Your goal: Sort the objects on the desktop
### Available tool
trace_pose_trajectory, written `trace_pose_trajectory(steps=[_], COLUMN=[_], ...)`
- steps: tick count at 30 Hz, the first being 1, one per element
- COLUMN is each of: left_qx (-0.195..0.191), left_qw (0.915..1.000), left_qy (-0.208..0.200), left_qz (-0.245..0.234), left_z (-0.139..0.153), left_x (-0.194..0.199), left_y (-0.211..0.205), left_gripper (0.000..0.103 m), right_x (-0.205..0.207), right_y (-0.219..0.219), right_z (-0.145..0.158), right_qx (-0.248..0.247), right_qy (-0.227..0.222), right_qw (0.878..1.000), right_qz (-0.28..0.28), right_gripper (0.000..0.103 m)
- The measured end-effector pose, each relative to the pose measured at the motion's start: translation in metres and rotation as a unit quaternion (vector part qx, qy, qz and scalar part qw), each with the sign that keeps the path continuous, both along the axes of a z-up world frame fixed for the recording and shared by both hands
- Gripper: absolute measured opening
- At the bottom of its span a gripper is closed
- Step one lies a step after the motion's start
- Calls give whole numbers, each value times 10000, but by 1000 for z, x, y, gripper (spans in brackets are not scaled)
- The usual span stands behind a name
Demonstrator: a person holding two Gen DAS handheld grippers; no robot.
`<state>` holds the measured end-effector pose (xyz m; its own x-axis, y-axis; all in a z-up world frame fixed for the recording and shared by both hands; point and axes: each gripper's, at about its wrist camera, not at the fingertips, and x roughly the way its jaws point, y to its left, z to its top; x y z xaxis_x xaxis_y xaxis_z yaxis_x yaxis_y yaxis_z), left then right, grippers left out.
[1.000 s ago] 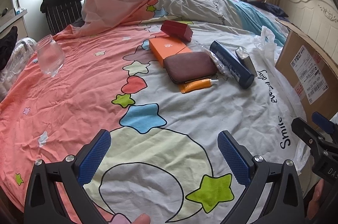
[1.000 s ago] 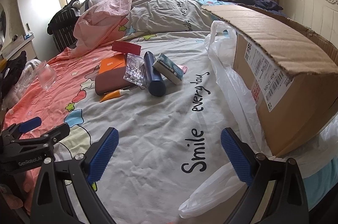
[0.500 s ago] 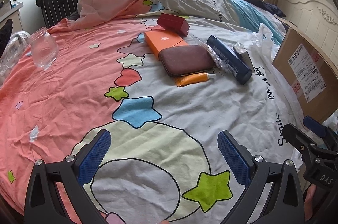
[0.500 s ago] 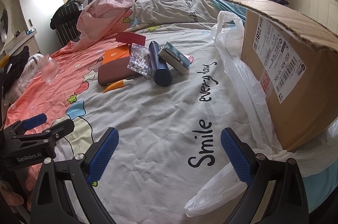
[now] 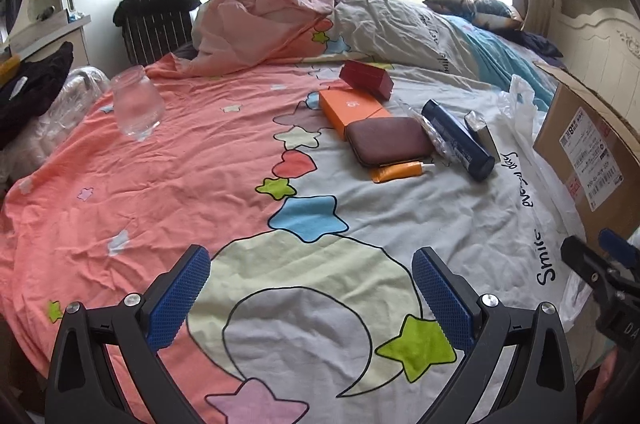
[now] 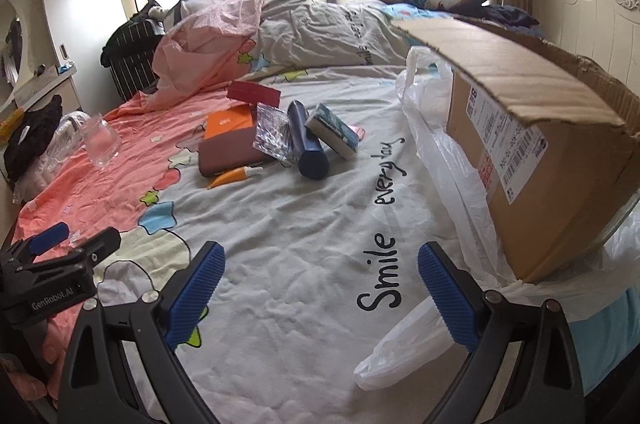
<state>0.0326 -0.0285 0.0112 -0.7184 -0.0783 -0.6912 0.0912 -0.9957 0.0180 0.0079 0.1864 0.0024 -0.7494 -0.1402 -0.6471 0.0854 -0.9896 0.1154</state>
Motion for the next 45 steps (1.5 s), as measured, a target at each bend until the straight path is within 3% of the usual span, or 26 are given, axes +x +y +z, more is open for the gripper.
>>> trace_pose_trajectory(steps=[8,23,39,45], left_qx=[-212,-226,-302,-170], left_qw=[9996,9996,9985,9977], left_qy=[171,4,-170,-280], left_qz=[-119,-167,-423,-594], left_z=[13,4,-8,-13], left_x=[20,15,-20,-44], left_y=[7,10,24,30], left_gripper=[103,103,103,103], right_x=[12,12,-17,-35], right_y=[-12,-17,-6,-7], right_z=[11,4,-7,-4], right_qx=[56,131,65,140], right_qy=[201,108,-138,-188], right_qw=[9998,9998,9997,9994], right_qz=[70,118,168,260], right_gripper=[97,97,97,97])
